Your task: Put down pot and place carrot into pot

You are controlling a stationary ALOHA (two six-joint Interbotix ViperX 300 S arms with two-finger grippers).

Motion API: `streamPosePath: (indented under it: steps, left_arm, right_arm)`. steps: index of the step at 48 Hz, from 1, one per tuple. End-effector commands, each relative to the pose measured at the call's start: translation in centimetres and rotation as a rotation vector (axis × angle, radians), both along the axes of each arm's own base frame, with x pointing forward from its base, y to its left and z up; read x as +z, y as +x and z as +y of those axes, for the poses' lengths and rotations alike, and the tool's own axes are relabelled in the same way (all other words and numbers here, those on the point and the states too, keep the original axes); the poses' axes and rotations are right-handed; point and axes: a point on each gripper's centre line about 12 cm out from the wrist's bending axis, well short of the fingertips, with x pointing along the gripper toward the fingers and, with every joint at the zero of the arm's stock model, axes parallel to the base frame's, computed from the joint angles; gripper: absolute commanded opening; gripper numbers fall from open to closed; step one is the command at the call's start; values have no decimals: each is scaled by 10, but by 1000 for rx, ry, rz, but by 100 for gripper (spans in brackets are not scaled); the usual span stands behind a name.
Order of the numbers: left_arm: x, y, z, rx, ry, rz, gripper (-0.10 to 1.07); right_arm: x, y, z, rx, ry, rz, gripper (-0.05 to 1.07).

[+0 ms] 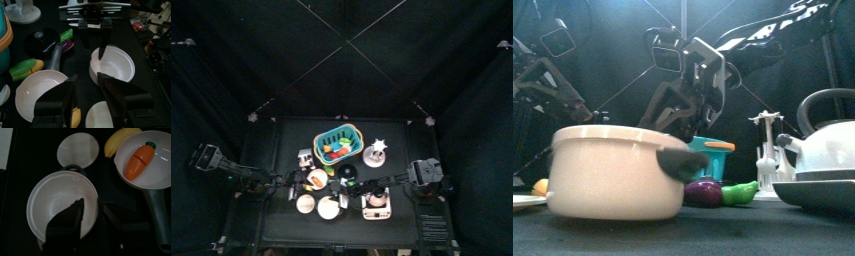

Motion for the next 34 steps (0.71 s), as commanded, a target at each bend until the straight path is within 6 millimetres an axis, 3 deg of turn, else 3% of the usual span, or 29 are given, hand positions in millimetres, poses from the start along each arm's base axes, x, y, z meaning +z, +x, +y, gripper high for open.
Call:
streamPosePath:
  steps: [1, 16, 21, 34]
  left_arm:
    - [4, 3, 0, 3, -2, -15, 78]
    - [3, 2, 0, 3, -2, -13, 78]
    - [3, 2, 0, 3, -2, -13, 78]
    - [3, 2, 0, 3, -1, -12, 78]
  right_arm:
    - [24, -1, -1, -5, -11, -41, 91]
    - [50, -32, -22, -86, -115, 17, 92]
    - [46, -32, -28, -108, -126, 39, 92]
    - [30, -11, -68, -249, -82, 93, 92]
